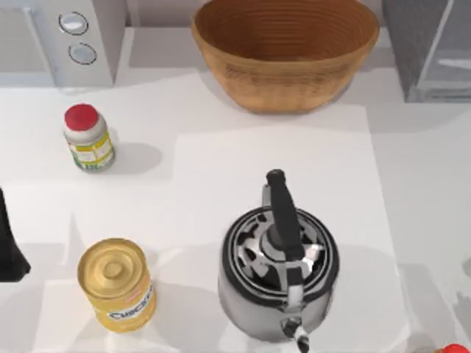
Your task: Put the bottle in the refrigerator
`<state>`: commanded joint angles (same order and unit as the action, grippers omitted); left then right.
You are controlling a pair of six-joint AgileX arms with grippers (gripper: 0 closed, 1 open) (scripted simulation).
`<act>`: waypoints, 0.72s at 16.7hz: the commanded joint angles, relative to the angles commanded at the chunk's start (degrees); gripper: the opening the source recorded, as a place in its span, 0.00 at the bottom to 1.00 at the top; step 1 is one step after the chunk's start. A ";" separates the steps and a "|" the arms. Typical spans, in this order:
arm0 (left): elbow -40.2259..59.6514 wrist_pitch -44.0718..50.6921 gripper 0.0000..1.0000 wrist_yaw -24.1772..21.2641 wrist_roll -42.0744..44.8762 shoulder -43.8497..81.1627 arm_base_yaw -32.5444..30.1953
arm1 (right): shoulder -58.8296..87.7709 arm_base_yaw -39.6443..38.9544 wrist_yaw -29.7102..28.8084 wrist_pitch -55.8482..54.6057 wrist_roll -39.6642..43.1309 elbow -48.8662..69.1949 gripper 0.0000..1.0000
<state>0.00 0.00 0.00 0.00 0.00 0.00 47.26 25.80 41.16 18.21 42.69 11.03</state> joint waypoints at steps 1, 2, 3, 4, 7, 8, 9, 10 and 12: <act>0.00 0.00 1.00 0.00 0.00 0.00 0.00 | 5.27 2.80 4.32 1.77 6.04 2.17 1.00; 0.00 0.00 1.00 0.00 0.00 0.00 0.00 | 10.42 5.64 8.60 3.53 12.22 4.54 1.00; 0.00 0.00 1.00 0.00 0.00 0.00 0.00 | 15.40 8.47 12.77 5.25 18.38 7.03 1.00; 0.00 0.00 1.00 0.00 0.00 0.00 0.00 | 20.22 11.19 16.71 6.89 24.37 9.53 1.00; 0.00 0.00 1.00 0.00 0.00 0.00 0.00 | 33.25 17.68 25.67 10.93 39.70 15.88 1.00; 0.00 0.00 1.00 0.00 0.00 0.00 0.00 | 36.73 19.11 27.61 11.97 43.69 17.33 1.00; 0.00 0.00 1.00 0.00 0.00 0.00 0.00 | 39.66 20.19 29.03 12.88 47.07 18.37 1.00; 0.00 0.00 1.00 0.00 0.00 0.00 0.00 | 42.16 20.97 30.02 13.67 49.86 19.03 1.00; 0.00 0.00 1.00 0.00 0.00 0.00 0.00 | 45.77 21.85 31.17 14.86 53.66 19.52 1.00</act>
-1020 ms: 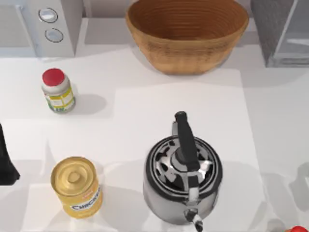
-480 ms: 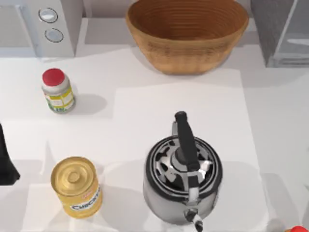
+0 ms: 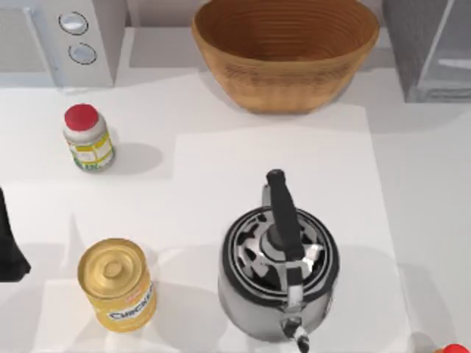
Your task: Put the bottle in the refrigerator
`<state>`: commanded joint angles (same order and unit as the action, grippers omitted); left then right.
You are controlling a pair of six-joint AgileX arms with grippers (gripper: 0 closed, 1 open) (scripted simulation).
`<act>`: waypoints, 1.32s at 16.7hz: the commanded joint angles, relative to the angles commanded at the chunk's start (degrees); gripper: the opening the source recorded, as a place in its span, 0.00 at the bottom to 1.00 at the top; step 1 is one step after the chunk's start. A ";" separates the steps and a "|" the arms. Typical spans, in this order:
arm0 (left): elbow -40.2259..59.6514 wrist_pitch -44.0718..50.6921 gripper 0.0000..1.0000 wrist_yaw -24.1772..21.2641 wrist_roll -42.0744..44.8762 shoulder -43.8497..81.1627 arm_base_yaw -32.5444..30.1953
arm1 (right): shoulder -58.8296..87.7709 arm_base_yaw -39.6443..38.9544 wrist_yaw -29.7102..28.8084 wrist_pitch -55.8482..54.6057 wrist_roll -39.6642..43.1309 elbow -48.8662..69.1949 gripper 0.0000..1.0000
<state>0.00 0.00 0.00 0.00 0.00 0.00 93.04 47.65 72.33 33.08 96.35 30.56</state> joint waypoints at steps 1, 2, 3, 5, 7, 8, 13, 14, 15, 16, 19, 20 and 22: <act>0.00 0.00 1.00 0.00 0.00 0.00 0.00 | 0.97 0.17 0.26 0.36 1.00 0.02 1.00; 0.00 0.00 1.00 0.00 0.00 0.00 0.00 | 1.37 0.21 0.37 0.51 1.40 0.00 1.00; 0.00 0.00 1.00 0.00 0.00 0.00 0.00 | 1.37 0.21 0.37 0.51 1.40 0.00 1.00; 0.00 0.00 1.00 0.00 0.00 0.00 0.00 | 1.37 0.21 0.37 0.51 1.40 0.00 1.00; 0.00 0.00 1.00 0.00 0.00 0.00 0.00 | 1.17 -0.07 0.27 0.37 1.23 -0.07 1.00; 0.00 0.00 1.00 0.00 0.00 0.00 0.00 | 1.03 -0.20 0.31 -0.15 0.58 -0.14 1.00; 0.00 0.00 1.00 0.00 0.00 0.00 0.00 | -0.45 -2.87 0.58 -10.28 -9.69 -1.94 1.00; 0.00 0.00 1.00 0.00 0.00 0.00 0.00 | -0.65 -3.74 0.53 -13.72 -12.71 -2.69 1.00; 0.00 0.00 1.00 0.00 0.00 0.00 0.00 | -0.78 -4.67 0.41 -17.48 -15.87 -3.55 1.00; 0.00 0.00 1.00 0.00 0.00 0.00 0.00 | -0.83 -5.66 0.22 -21.51 -19.14 -4.51 1.00; 0.00 0.00 1.00 0.00 0.00 0.00 0.00 | -0.38 -8.80 -0.78 -34.57 -29.11 -7.67 1.00; 0.00 0.00 1.00 0.00 0.00 0.00 0.00 | -0.08 -9.87 -1.23 -38.92 -32.30 -8.70 1.00; 0.00 0.00 1.00 0.00 0.00 0.00 0.00 | 0.65 -11.97 -2.25 -47.07 -38.25 -10.52 1.00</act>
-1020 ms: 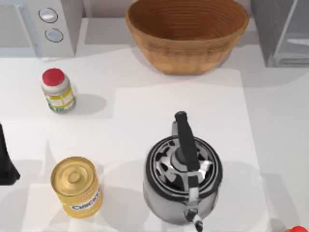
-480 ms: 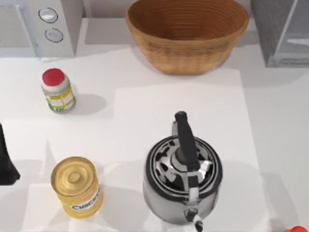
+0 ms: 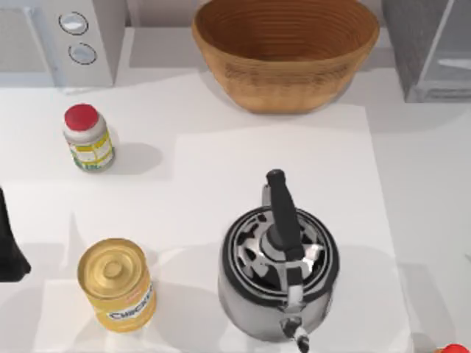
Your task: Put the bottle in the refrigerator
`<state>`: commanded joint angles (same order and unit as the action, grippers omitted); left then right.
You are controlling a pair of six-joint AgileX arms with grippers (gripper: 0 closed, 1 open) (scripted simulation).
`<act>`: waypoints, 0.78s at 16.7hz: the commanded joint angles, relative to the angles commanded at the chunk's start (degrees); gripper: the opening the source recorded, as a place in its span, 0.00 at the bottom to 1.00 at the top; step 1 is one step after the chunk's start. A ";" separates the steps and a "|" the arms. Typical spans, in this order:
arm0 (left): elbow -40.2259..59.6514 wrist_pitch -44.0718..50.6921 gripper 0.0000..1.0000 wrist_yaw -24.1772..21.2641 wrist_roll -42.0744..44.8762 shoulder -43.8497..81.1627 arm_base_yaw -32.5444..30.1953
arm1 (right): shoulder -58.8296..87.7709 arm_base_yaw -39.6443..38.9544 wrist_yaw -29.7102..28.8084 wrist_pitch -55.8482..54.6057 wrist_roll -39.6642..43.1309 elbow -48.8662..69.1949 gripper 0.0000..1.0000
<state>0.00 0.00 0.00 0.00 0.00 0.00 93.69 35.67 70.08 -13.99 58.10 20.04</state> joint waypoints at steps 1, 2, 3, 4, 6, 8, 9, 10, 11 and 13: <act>0.00 0.00 1.00 0.00 0.00 0.00 0.00 | 0.37 -0.99 -0.53 -3.58 -2.63 -0.72 1.00; 0.00 0.00 1.00 0.00 0.00 0.00 0.00 | 0.72 -1.89 -1.04 -6.66 -4.94 -1.28 1.00; 0.00 0.00 1.00 0.00 0.00 0.00 0.00 | 1.01 -2.70 -1.51 -9.18 -6.89 -1.69 1.00; 0.00 0.00 1.00 0.00 0.00 0.00 0.00 | 1.24 -3.36 -1.91 -11.10 -8.45 -1.97 1.00; 0.00 0.00 1.00 0.00 0.00 0.00 0.00 | 1.49 -4.09 -2.35 -13.02 -10.06 -2.18 1.00; 0.00 0.00 1.00 0.00 0.00 0.00 0.00 | 1.50 -4.13 -2.38 -13.14 -10.16 -2.19 1.00; 0.00 0.00 1.00 0.00 0.00 0.00 0.00 | 1.50 -4.13 -2.38 -13.14 -10.16 -2.19 1.00; 0.00 0.00 1.00 0.00 0.00 0.00 0.00 | 1.50 -4.13 -2.38 -13.14 -10.16 -2.19 1.00; 0.00 0.00 1.00 0.00 0.00 0.00 0.00 | 1.50 -4.13 -2.38 -13.14 -10.16 -2.19 0.93; 0.00 0.00 1.00 0.00 0.00 0.00 0.00 | 1.50 -4.13 -2.38 -13.14 -10.16 -2.19 0.78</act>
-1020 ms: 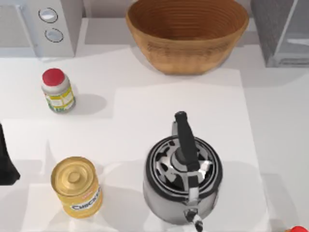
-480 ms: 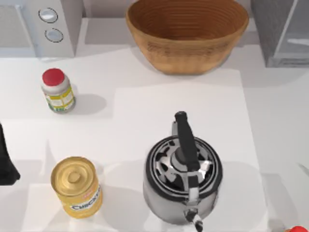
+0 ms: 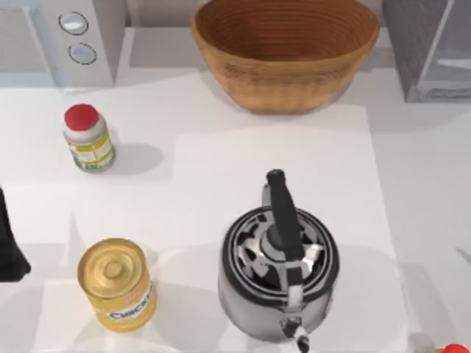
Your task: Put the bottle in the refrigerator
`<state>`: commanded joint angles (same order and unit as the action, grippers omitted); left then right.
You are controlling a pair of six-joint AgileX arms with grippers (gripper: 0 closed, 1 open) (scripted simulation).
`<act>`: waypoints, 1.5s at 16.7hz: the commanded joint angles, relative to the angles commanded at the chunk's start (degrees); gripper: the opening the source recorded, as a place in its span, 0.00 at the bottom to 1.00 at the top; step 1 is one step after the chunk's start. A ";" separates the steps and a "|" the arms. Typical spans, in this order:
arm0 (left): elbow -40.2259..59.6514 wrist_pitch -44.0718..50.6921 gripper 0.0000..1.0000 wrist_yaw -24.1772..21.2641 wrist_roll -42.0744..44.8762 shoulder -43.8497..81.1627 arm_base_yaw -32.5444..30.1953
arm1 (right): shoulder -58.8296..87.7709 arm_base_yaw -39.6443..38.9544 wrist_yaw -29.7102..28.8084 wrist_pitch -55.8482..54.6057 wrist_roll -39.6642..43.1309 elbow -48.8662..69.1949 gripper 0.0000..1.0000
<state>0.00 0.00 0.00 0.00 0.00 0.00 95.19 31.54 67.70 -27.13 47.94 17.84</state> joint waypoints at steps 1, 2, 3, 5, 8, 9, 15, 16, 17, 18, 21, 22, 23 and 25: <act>0.00 0.00 1.00 0.00 0.00 0.00 0.00 | 0.00 0.00 0.00 0.00 0.00 0.00 0.70; 0.00 0.00 1.00 0.00 0.00 0.00 0.00 | 0.00 0.00 0.00 0.00 0.00 0.00 0.63; 0.00 0.00 1.00 0.00 0.00 0.00 0.00 | 0.00 0.00 0.00 0.00 0.00 0.00 0.55; 0.00 0.00 1.00 0.00 0.00 0.00 0.00 | 0.00 0.00 0.00 0.00 0.00 0.00 0.40; 0.00 0.00 1.00 0.00 0.00 0.00 0.00 | 0.00 0.00 0.00 0.00 0.00 0.00 0.18; 0.00 0.00 1.00 0.00 0.00 0.00 0.00 | 0.00 0.00 0.00 0.00 0.00 0.00 0.10; 0.00 0.00 1.00 0.00 0.00 0.00 0.00 | 0.00 0.00 0.00 0.00 0.00 0.00 0.01; 0.00 0.00 1.00 0.00 0.00 0.00 0.00 | 0.00 0.00 0.00 0.00 0.00 0.00 0.01; 0.00 0.00 1.00 0.00 0.00 0.00 0.00 | 0.00 0.00 0.00 0.00 0.00 0.00 0.01; 0.00 0.00 1.00 0.00 0.00 0.00 0.00 | 0.00 0.00 0.00 0.00 0.00 0.00 0.01; 0.00 0.00 1.00 0.00 0.00 0.00 0.00 | -0.38 0.04 0.10 0.71 0.63 0.57 0.01; 0.00 0.00 1.00 0.00 0.00 0.00 0.00 | -1.00 0.02 0.23 1.95 1.83 1.55 0.01; 0.00 0.00 1.00 0.00 0.00 0.00 0.00 | -1.83 0.05 0.40 3.78 3.54 2.93 0.01; 0.00 0.00 1.00 0.00 0.00 0.00 0.00 | -3.62 0.54 0.63 9.21 8.17 6.51 0.01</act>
<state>0.00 0.00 0.00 0.00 0.00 0.00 91.57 32.08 68.33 -17.92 56.10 24.36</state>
